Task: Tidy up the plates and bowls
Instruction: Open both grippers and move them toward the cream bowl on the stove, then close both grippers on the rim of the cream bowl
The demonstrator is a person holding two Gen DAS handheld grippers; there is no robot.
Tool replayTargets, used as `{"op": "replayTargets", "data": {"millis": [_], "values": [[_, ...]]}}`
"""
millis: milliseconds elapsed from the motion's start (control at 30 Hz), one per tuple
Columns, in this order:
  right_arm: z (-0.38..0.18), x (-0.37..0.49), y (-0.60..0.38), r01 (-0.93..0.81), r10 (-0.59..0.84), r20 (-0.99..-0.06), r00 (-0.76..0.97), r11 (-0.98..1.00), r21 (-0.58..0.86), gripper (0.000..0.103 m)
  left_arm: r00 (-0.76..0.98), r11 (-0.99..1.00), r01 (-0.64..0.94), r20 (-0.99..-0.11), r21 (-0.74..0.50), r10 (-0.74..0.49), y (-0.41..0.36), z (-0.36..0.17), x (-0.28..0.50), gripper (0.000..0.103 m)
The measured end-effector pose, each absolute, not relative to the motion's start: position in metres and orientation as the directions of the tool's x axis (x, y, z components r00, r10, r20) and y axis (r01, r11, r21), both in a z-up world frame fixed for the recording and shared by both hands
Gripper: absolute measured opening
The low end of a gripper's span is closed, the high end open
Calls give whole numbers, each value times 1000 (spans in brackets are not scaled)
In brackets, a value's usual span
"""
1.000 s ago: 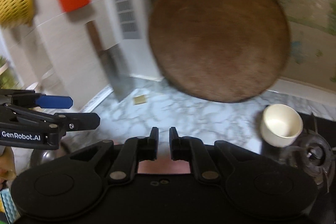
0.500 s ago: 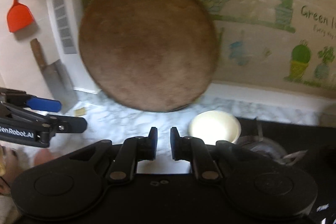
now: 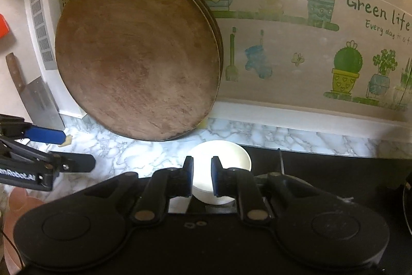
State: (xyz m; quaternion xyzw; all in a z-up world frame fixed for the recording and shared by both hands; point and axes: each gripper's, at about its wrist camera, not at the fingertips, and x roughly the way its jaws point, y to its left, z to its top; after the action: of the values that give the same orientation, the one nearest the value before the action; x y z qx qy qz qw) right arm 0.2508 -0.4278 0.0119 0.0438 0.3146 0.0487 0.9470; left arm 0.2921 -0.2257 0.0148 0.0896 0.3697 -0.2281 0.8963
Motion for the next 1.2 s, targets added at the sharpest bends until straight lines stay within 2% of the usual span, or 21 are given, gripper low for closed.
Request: {"op": "replayTargets", "data": {"millis": [67, 133, 167, 233, 267, 567, 667, 833, 1000, 1133, 1200], "values": [[12, 255, -430, -72, 132, -575, 807, 989, 127, 17, 622, 875, 484, -699, -12, -353, -231, 12, 298, 77], [12, 258, -435, -81, 154, -559, 815, 985, 153, 32, 622, 873, 488, -694, -18, -362, -238, 9, 305, 77], [11, 262, -436, -85, 158, -572, 805, 985, 153, 82, 619, 870, 492, -692, -29, -372, -241, 8, 310, 77], [7, 270, -437, -93, 159, -578, 800, 985, 142, 99, 612, 865, 499, -685, -52, -395, -247, 7, 317, 77], [4, 274, -437, -94, 153, -588, 794, 987, 131, 100, 616, 867, 496, -683, -51, -392, -250, 7, 322, 77], [-17, 326, -450, -11, 80, -716, 694, 995, 100, 100, 551, 881, 469, -759, -62, -347, -287, -17, 367, 77], [-29, 344, -457, 14, 76, -755, 652, 994, 112, 93, 505, 885, 457, -794, -87, -339, -295, -29, 381, 77], [-44, 364, -467, 33, 97, -806, 583, 989, 144, 89, 447, 901, 407, -828, -147, -337, -299, -50, 398, 77], [-63, 379, -468, 34, 98, -841, 532, 990, 137, 72, 427, 914, 369, -842, -170, -329, -303, -63, 407, 76], [-73, 379, -462, 6, 126, -852, 508, 989, 150, 67, 411, 913, 363, -848, -186, -336, -302, -70, 414, 76], [-77, 380, -460, -11, 134, -859, 494, 989, 148, 61, 406, 912, 361, -848, -193, -341, -304, -72, 414, 74]]}}
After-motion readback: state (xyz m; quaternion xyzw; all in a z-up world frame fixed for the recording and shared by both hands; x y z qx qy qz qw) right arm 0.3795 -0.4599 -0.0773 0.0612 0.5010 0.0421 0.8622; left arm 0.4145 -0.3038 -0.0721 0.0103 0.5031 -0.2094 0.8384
